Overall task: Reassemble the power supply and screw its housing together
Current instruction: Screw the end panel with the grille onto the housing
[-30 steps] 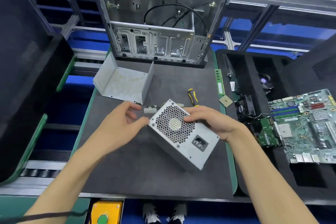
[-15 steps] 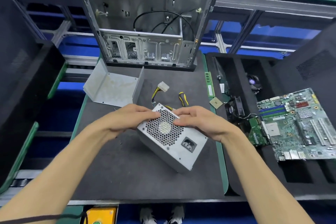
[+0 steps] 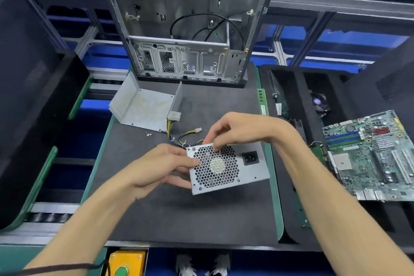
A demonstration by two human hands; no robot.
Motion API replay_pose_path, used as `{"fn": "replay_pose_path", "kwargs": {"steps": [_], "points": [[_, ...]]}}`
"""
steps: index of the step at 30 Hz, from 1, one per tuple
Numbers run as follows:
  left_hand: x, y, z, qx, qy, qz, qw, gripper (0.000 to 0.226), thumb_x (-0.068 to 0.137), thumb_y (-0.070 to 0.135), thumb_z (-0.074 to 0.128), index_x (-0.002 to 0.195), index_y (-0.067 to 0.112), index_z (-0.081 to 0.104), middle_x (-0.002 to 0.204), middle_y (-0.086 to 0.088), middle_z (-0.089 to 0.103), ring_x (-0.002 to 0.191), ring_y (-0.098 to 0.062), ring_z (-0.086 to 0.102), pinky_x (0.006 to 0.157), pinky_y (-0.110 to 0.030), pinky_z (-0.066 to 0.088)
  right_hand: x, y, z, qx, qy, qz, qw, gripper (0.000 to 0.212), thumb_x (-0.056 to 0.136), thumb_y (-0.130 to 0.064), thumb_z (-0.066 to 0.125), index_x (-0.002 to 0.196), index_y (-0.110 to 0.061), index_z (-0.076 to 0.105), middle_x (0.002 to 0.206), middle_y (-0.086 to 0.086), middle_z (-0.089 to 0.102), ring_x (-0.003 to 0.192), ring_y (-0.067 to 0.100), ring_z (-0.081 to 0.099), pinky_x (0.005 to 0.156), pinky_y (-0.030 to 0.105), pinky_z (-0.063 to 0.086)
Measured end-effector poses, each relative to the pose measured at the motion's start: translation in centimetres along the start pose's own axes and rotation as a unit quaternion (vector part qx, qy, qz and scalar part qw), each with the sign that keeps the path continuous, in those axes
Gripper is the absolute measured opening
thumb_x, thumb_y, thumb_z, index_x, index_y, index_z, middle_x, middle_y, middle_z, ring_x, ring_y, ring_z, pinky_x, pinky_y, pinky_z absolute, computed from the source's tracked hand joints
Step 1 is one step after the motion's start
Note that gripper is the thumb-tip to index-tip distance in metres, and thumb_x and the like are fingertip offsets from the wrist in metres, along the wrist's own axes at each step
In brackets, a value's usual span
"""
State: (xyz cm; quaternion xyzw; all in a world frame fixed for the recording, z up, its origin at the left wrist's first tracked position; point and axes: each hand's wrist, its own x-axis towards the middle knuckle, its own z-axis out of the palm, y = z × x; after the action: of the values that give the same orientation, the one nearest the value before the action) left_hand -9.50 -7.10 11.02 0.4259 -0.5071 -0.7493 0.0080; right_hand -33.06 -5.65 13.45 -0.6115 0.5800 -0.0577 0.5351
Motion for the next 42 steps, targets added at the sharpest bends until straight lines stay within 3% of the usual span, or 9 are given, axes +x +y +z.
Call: {"fn": "replay_pose_path", "kwargs": {"steps": [3, 5, 8, 13, 17, 21, 24, 30, 42], "points": [[0.0, 0.0, 0.1, -0.024, 0.028, 0.005, 0.999, 0.023, 0.098, 0.013, 0.061, 0.115, 0.000, 0.072, 0.106, -0.014, 0.077, 0.097, -0.022, 0.075, 0.071, -0.028, 0.061, 1.0, 0.3, -0.2, 0.031, 0.059, -0.012, 0.998, 0.014, 0.096, -0.024, 0.069, 0.106, -0.020, 0.078, 0.089, -0.014, 0.077, 0.081, -0.006, 0.068, 0.071, 0.008, 0.048], [0.3, 0.2, 0.2, -0.020, 0.064, 0.011, 0.998, 0.022, 0.098, 0.013, 0.061, 0.113, 0.001, 0.073, 0.104, -0.013, 0.078, 0.097, -0.023, 0.075, 0.075, -0.031, 0.062, 2.0, 1.8, -0.7, 0.089, 0.194, -0.001, 0.977, 0.014, 0.098, -0.026, 0.066, 0.099, -0.018, 0.077, 0.086, -0.004, 0.079, 0.079, 0.004, 0.072, 0.070, 0.018, 0.054], [0.7, 0.3, 0.7, -0.011, 0.112, 0.019, 0.993, 0.021, 0.100, 0.015, 0.059, 0.109, 0.003, 0.074, 0.100, -0.011, 0.079, 0.097, -0.026, 0.075, 0.086, -0.036, 0.060, 4.1, 5.3, -2.2, 0.047, 0.337, 0.127, 0.931, 0.016, 0.095, -0.025, 0.062, 0.090, -0.017, 0.075, 0.084, 0.002, 0.078, 0.089, 0.020, 0.074, 0.080, 0.033, 0.059], [0.8, -0.1, 1.6, 0.008, 0.134, 0.019, 0.991, 0.024, 0.102, 0.019, 0.054, 0.104, 0.010, 0.076, 0.092, -0.003, 0.080, 0.078, -0.011, 0.074, 0.063, -0.019, 0.056, 6.4, 9.6, -1.3, 0.009, 0.247, 0.250, 0.936, 0.034, 0.086, -0.038, 0.077, 0.082, -0.011, 0.058, 0.076, 0.004, 0.060, 0.080, 0.027, 0.057, 0.057, 0.030, 0.041], [0.8, -0.3, 1.7, -0.016, 0.133, 0.021, 0.991, 0.025, 0.102, 0.020, 0.054, 0.109, 0.011, 0.076, 0.097, -0.004, 0.080, 0.082, -0.014, 0.075, 0.064, -0.018, 0.055, 7.6, 10.7, -0.6, 0.017, 0.300, 0.225, 0.927, 0.030, 0.084, -0.026, 0.073, 0.068, -0.016, 0.051, 0.073, 0.006, 0.057, 0.075, 0.024, 0.052, 0.064, 0.031, 0.039], [0.6, -0.4, 2.4, -0.029, 0.139, 0.019, 0.990, 0.024, 0.102, 0.018, 0.053, 0.110, 0.011, 0.075, 0.097, -0.005, 0.079, 0.083, -0.017, 0.075, 0.072, -0.026, 0.059, 7.4, 8.8, -1.7, 0.063, 0.389, 0.164, 0.904, 0.030, 0.091, -0.034, 0.060, 0.070, -0.013, 0.055, 0.065, 0.008, 0.065, 0.071, 0.029, 0.064, 0.077, 0.039, 0.058], [0.5, -0.6, 3.6, -0.048, 0.138, 0.016, 0.989, 0.023, 0.102, 0.017, 0.054, 0.111, 0.010, 0.074, 0.096, -0.008, 0.079, 0.081, -0.020, 0.072, 0.081, -0.034, 0.062, 5.7, 6.0, -3.8, 0.109, 0.457, 0.089, 0.878, 0.027, 0.092, -0.036, 0.054, 0.077, -0.014, 0.055, 0.065, 0.002, 0.059, 0.055, 0.012, 0.061, 0.066, 0.033, 0.054], [0.4, -1.3, 6.0, -0.088, 0.183, 0.039, 0.978, 0.020, 0.102, 0.020, 0.055, 0.109, 0.014, 0.073, 0.094, -0.004, 0.080, 0.091, -0.026, 0.075, 0.084, -0.035, 0.062, 1.4, 0.3, -3.6, 0.272, 0.407, -0.041, 0.871, 0.011, 0.089, -0.016, 0.051, 0.090, -0.009, 0.059, 0.067, 0.000, 0.066, 0.053, 0.012, 0.061, 0.050, 0.026, 0.053], [-0.3, -2.8, 4.0, -0.078, 0.130, 0.053, 0.987, 0.026, 0.103, 0.022, 0.055, 0.109, 0.007, 0.076, 0.099, -0.010, 0.079, 0.095, -0.028, 0.075, 0.083, -0.034, 0.059, 1.9, -1.3, 6.5, 0.453, 0.460, -0.201, 0.736, 0.011, 0.089, -0.007, 0.046, 0.095, -0.007, 0.056, 0.074, 0.003, 0.063, 0.066, 0.023, 0.063, 0.050, 0.033, 0.052]]}}
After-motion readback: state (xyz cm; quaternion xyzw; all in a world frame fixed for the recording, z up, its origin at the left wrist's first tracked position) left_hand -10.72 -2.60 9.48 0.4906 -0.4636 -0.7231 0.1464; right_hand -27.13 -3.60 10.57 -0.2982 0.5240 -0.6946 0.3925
